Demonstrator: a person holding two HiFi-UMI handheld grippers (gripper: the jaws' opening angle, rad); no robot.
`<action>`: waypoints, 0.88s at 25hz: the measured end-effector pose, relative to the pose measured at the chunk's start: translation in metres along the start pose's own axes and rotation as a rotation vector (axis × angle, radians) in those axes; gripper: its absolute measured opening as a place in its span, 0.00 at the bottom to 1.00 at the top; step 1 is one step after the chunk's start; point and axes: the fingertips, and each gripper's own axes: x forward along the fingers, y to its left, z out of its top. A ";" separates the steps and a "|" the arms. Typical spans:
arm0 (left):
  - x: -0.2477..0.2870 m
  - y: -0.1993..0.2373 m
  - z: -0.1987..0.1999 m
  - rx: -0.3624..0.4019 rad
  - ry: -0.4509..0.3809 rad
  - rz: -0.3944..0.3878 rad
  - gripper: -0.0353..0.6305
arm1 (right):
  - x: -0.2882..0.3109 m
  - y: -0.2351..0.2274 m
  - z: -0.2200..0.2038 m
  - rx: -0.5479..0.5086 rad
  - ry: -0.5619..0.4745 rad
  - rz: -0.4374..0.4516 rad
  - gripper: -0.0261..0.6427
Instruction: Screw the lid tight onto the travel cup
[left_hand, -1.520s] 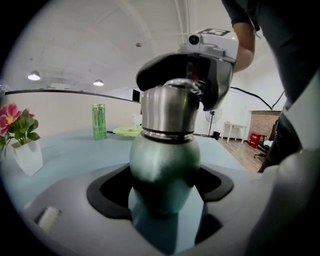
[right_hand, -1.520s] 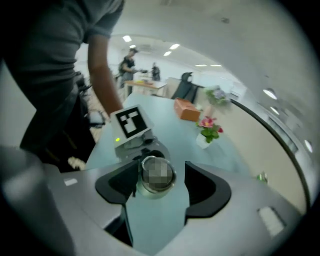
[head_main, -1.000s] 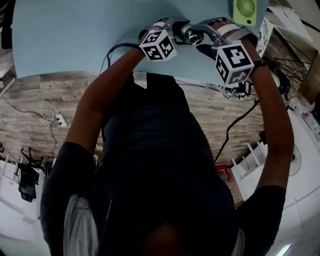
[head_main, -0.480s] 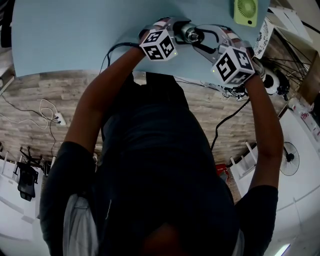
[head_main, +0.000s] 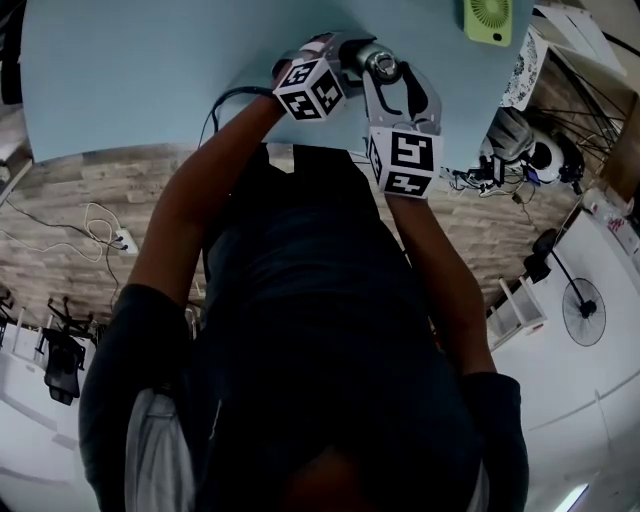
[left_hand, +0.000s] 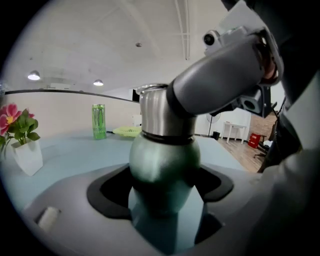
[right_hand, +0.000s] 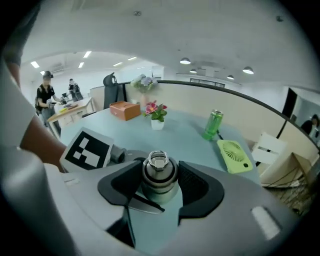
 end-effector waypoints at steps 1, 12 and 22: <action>0.000 0.000 0.000 0.000 0.002 0.000 0.69 | 0.000 -0.001 0.000 0.016 -0.002 -0.007 0.38; 0.000 -0.002 0.000 0.000 0.004 0.002 0.69 | -0.002 0.002 -0.002 -0.023 0.051 0.100 0.39; 0.000 -0.003 -0.001 0.003 0.006 0.001 0.69 | -0.023 0.015 0.000 -0.947 0.204 0.682 0.42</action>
